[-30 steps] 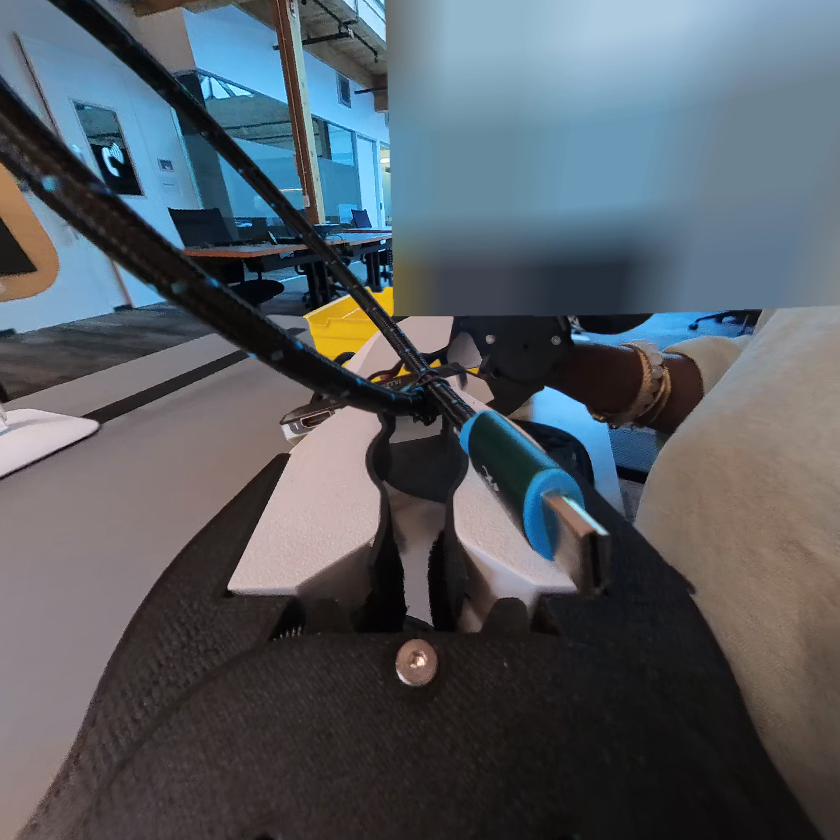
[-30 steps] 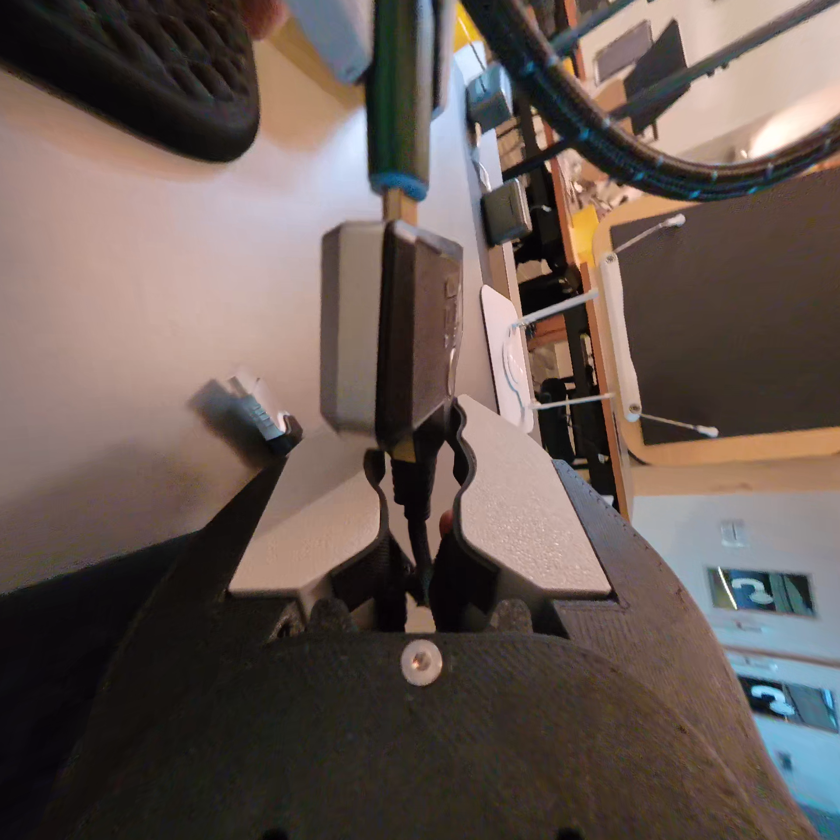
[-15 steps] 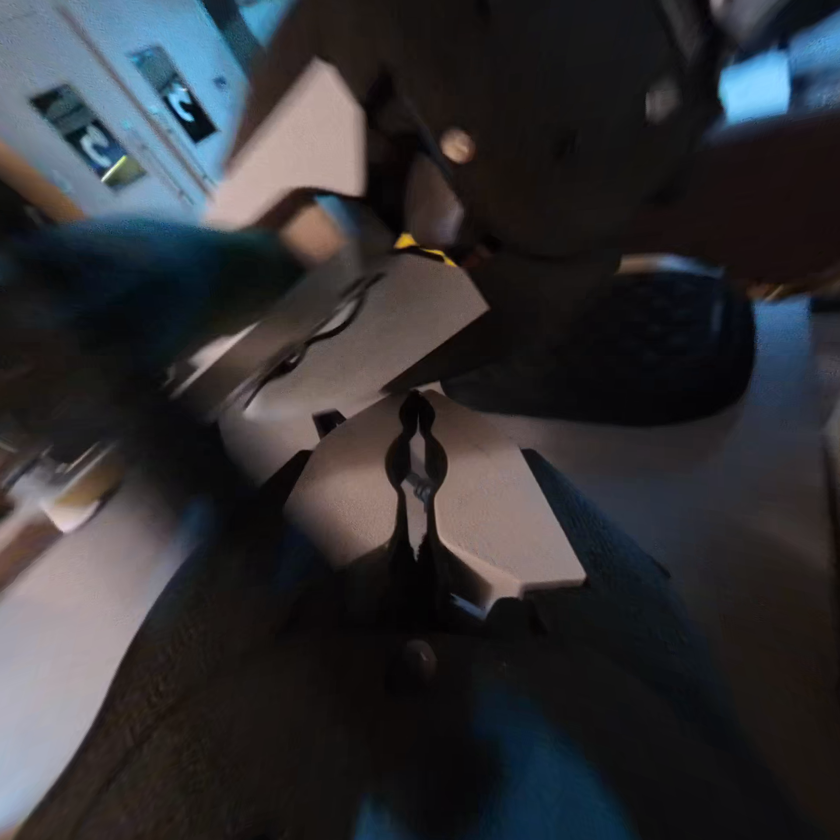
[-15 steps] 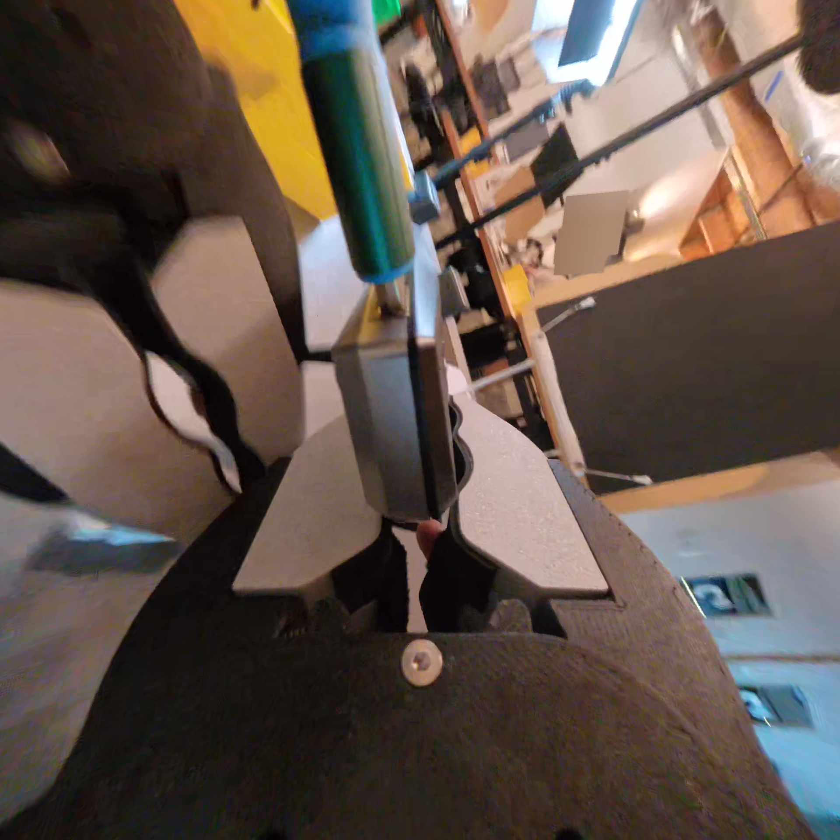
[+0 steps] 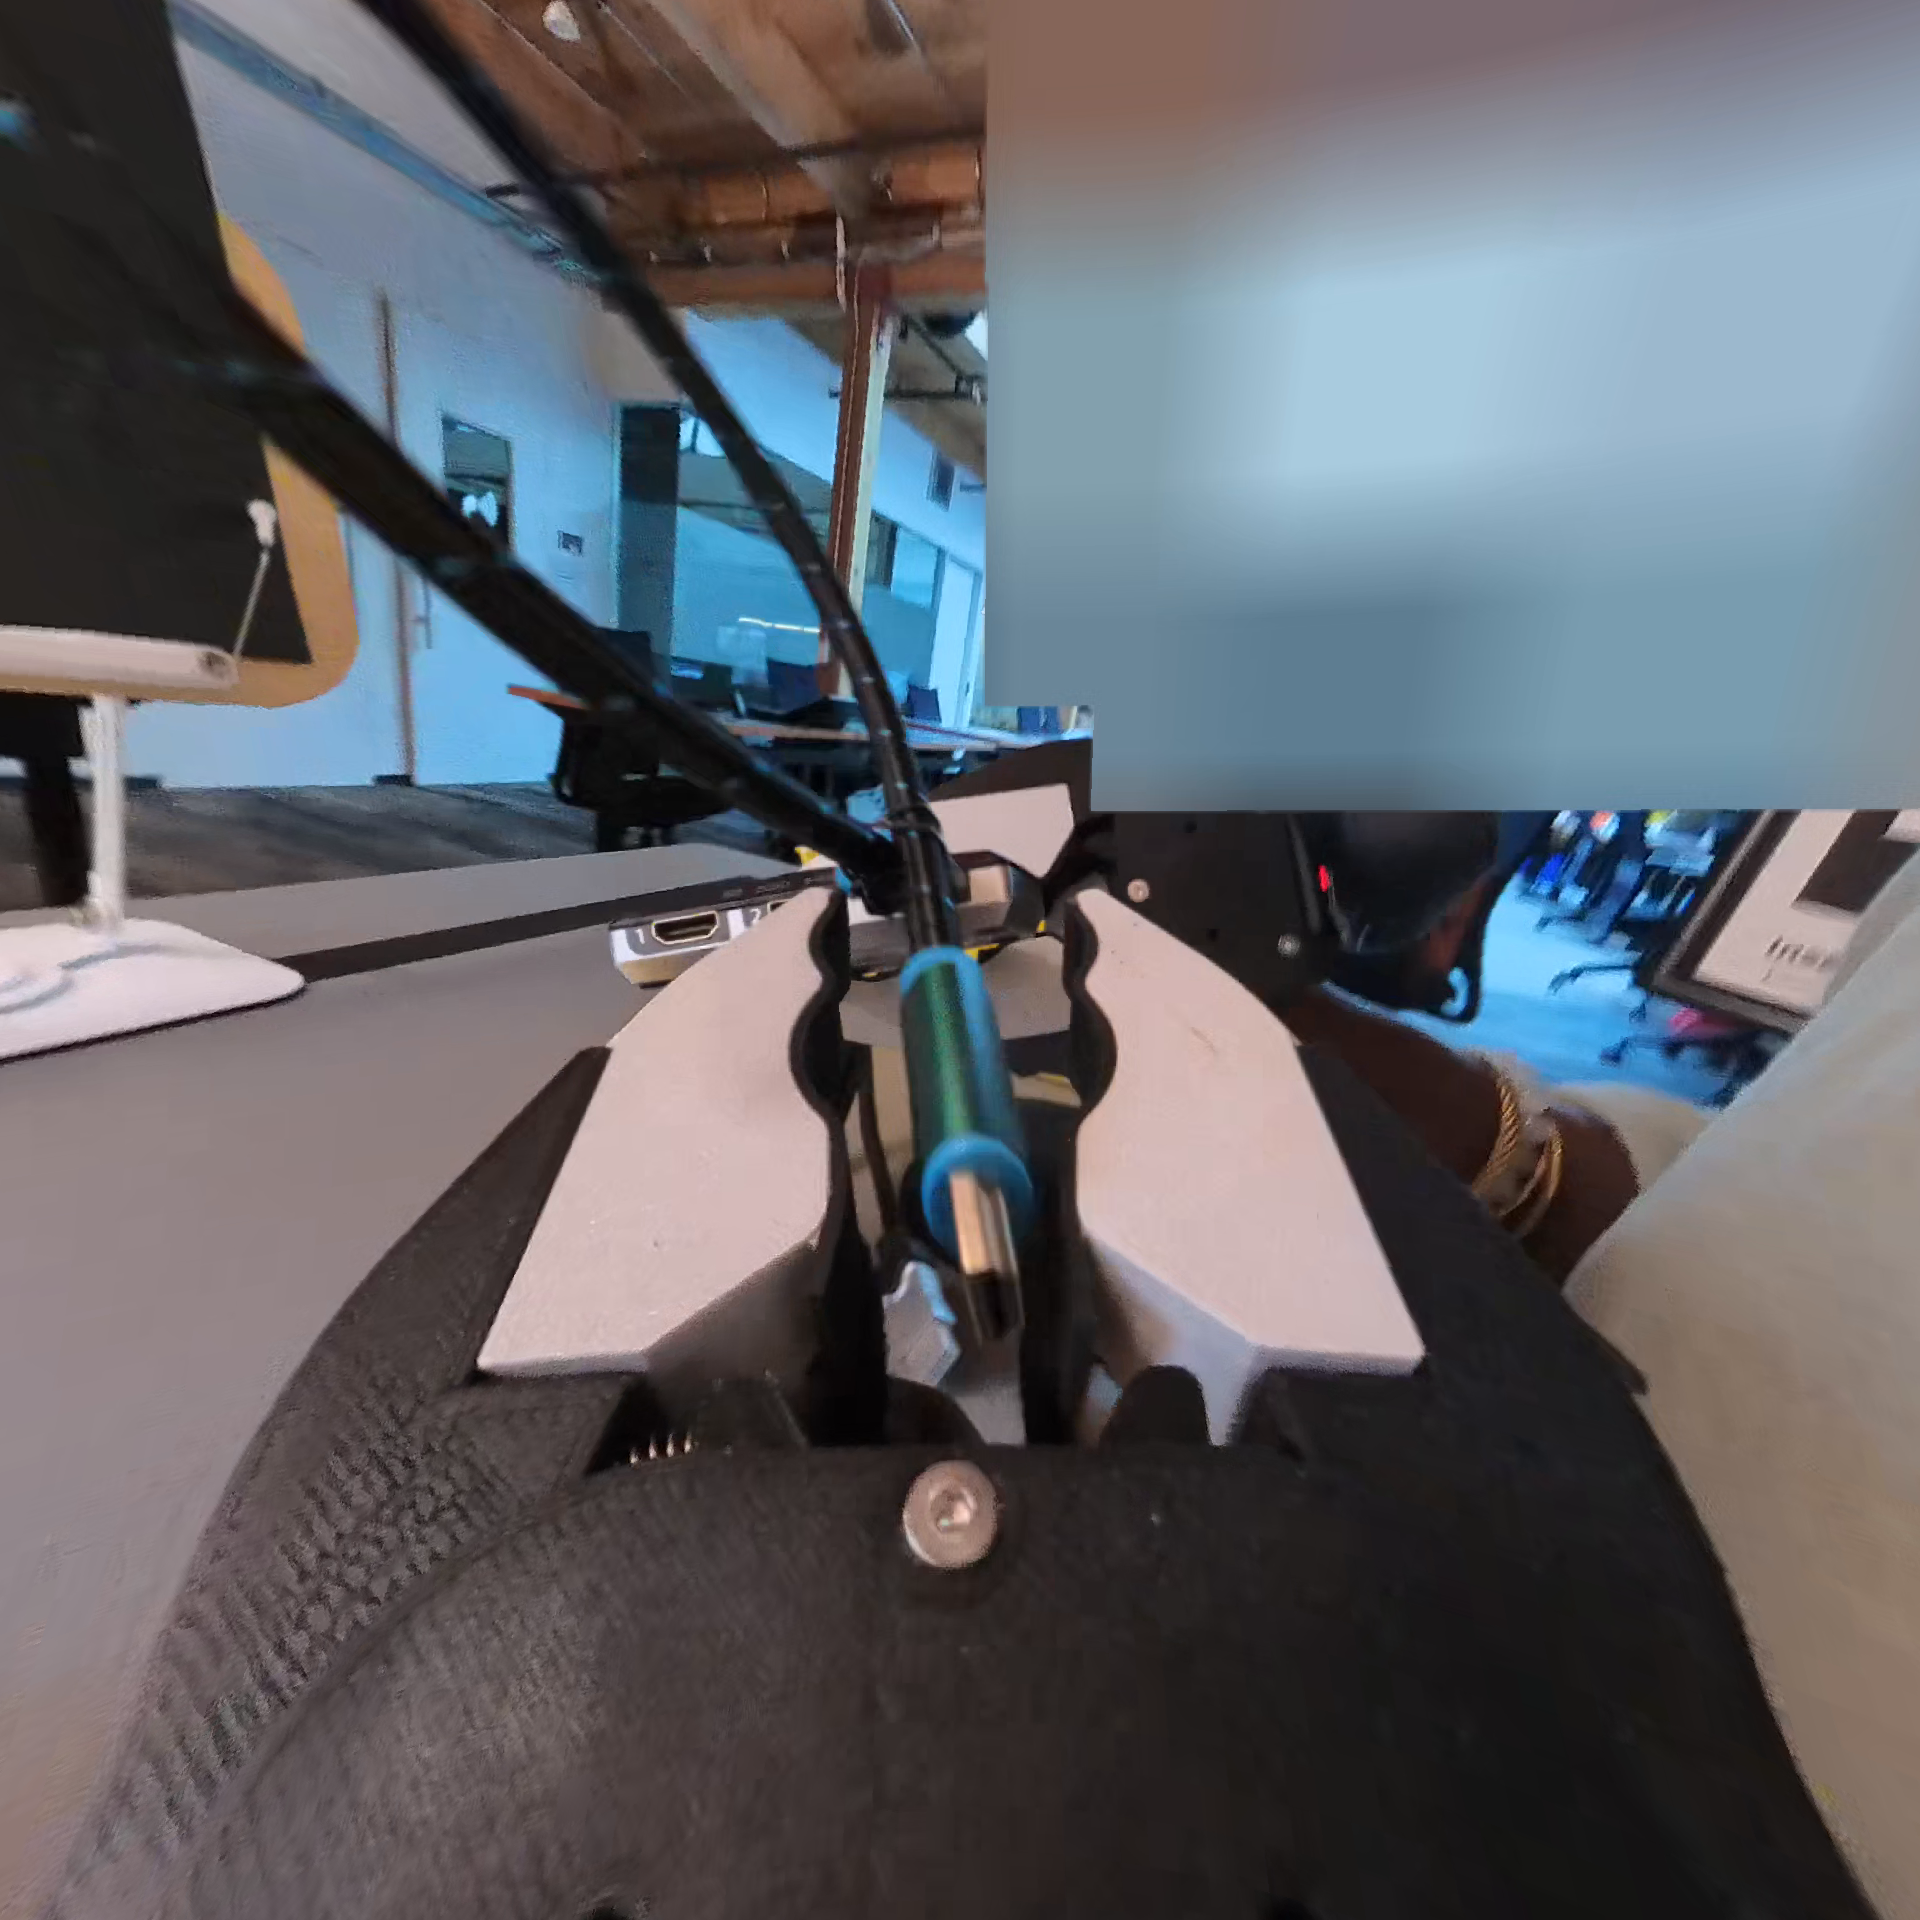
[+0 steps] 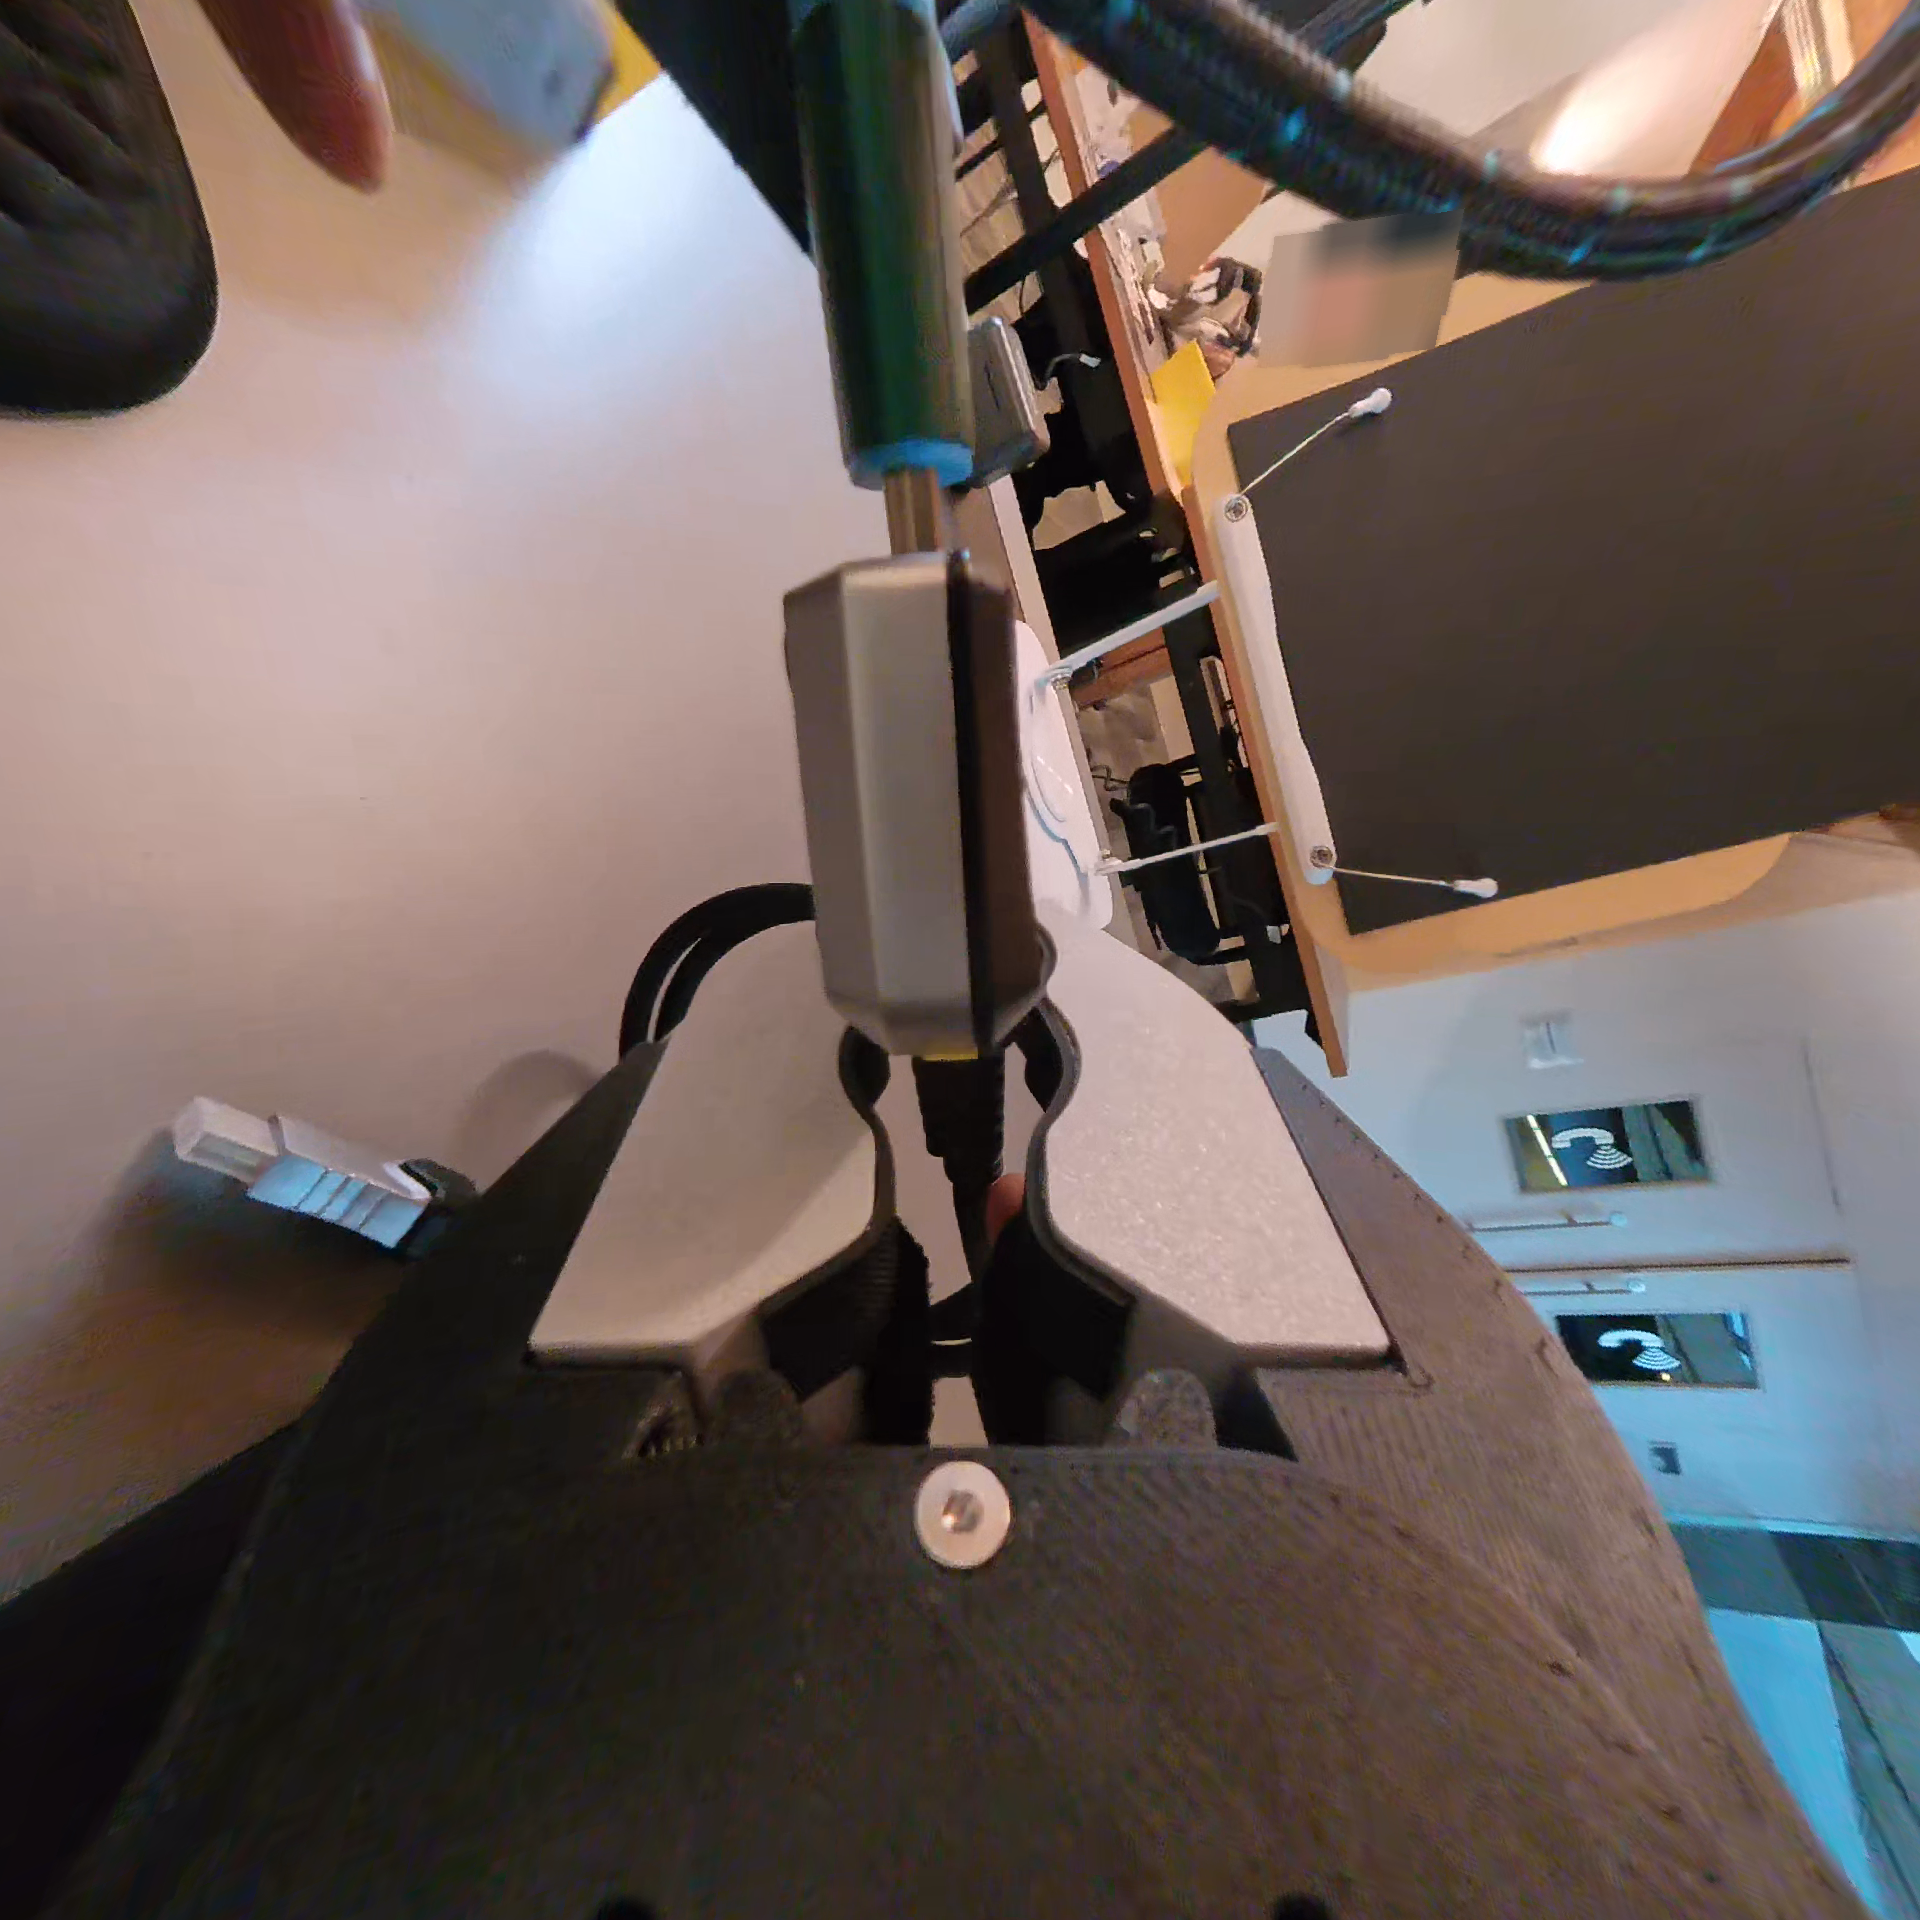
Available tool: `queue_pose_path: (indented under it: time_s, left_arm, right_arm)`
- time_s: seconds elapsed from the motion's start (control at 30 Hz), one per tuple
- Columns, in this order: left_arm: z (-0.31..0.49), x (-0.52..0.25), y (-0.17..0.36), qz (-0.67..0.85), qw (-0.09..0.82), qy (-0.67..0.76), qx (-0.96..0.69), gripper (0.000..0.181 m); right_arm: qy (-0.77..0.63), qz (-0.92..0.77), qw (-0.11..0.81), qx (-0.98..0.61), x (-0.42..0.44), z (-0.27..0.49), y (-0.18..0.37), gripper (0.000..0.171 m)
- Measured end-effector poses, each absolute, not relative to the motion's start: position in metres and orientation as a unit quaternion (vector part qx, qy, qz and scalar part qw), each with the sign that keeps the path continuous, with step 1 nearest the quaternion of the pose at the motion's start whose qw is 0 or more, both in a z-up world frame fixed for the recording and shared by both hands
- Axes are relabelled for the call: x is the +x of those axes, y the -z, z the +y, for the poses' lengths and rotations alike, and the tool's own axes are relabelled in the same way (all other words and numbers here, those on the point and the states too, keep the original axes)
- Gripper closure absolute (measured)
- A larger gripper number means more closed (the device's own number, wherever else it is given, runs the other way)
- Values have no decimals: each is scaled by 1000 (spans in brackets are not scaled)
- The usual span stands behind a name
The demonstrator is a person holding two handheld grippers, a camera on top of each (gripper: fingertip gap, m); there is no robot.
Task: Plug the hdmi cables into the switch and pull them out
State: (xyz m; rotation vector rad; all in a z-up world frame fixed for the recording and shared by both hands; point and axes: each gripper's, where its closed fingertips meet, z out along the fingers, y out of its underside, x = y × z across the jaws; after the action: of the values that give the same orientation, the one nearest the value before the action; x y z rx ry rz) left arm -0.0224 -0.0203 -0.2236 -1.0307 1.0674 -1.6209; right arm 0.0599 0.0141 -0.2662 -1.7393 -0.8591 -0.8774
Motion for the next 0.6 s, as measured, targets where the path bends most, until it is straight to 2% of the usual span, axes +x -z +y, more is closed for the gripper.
queue_pose_path:
  time_s: [0.13, 0.3, 0.43, 0.6]
  left_arm:
    - [-4, -27, 215, 354, 436, 706, -430, 141]
    - [-4, -21, 223, 375, 455, 683, -431, 159]
    - [-5, -21, 224, 382, 430, 690, -438, 159]
    - [-5, -18, 232, 384, 412, 686, -461, 160]
  right_arm:
    - [369, -370, 472, -710, 57, 14, 271, 149]
    - [367, -376, 475, -706, 48, 16, 271, 149]
    - [385, -382, 475, -693, 48, 15, 270, 149]
    - [375, -379, 549, -644, 30, 17, 268, 146]
